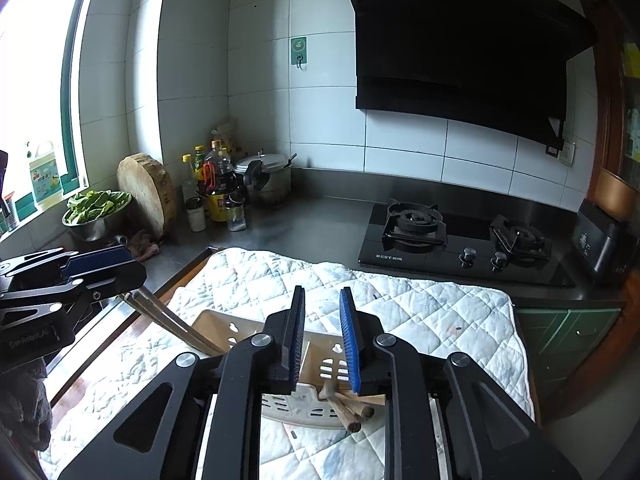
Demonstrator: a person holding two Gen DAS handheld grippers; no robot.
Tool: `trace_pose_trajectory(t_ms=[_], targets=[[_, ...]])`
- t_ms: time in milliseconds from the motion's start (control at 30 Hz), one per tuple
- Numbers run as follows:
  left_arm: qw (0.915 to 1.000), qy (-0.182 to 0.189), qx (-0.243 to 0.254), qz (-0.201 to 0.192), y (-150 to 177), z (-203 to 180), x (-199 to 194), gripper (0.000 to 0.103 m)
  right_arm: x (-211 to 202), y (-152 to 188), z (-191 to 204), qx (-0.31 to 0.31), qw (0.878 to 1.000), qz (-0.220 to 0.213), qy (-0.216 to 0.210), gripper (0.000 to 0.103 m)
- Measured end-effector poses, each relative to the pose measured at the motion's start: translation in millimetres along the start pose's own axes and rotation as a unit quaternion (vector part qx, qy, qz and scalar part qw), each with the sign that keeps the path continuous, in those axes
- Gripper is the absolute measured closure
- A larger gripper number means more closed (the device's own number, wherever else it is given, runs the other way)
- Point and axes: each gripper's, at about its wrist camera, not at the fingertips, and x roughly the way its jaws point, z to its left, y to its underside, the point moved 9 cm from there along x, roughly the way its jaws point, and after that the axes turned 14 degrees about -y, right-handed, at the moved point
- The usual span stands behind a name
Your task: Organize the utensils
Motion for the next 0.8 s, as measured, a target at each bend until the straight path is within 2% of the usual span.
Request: trace_pose_trajectory(t_ms=[33,100,233,300,367,433,533,600,733,800], targets=[[1.0000,-0.001,0.000,-0.003,0.5,0.8,-4.0,0.064,-3.9,0.6,2.0,-0.001,1.000,-0.002,0.000,0.083],[1.0000,-0.003,-0.002,-0.006,1.8,2.5,-12.0,0.057,-13.0,3.0,6.9,-0.001,1.000,-0.005,-0.003,0.074],[0.9999,-0.002,-0.007,-0.015,8.7,6.0,-32.6,0.047,-34.1,11.9,18.6,-0.003,1.000,-0.012,-0.007,0.069],[0.9998,-0.001,-0.008,-0.018,13.8,6.1,-43.9,0.043,-45.0,19.7,24.3,-0.006,1.000,-0.014,-0.005,0.060],[0.9997,-0.003,-0.009,-0.024,19.1,7.2,-55.4,0.037,-55.9,29.6,31.0,-0.006,1.000,-0.016,-0.006,0.058],[0.9996,-0.002,-0.009,-0.028,25.1,6.2,-66.4,0.033,-65.7,40.6,35.1,-0.004,1.000,-0.016,-0.003,0.052],[0.9993,-0.008,-0.009,-0.036,36.8,6.7,-82.6,0.022,-79.9,60.0,41.8,-0.002,1.000,-0.016,0.005,0.044],[0.9992,-0.009,-0.010,-0.039,46.1,6.7,-91.7,0.019,-87.1,73.3,45.1,-0.002,1.000,-0.013,0.010,0.034],[0.9990,-0.014,-0.013,-0.040,66.1,8.5,-103.7,0.006,-97.9,98.5,48.8,0.007,1.000,-0.006,0.019,0.025],[0.9991,-0.017,-0.012,-0.038,76.6,10.1,-107.7,0.005,-102.8,109.8,50.0,0.009,1.000,-0.003,0.024,0.018]])
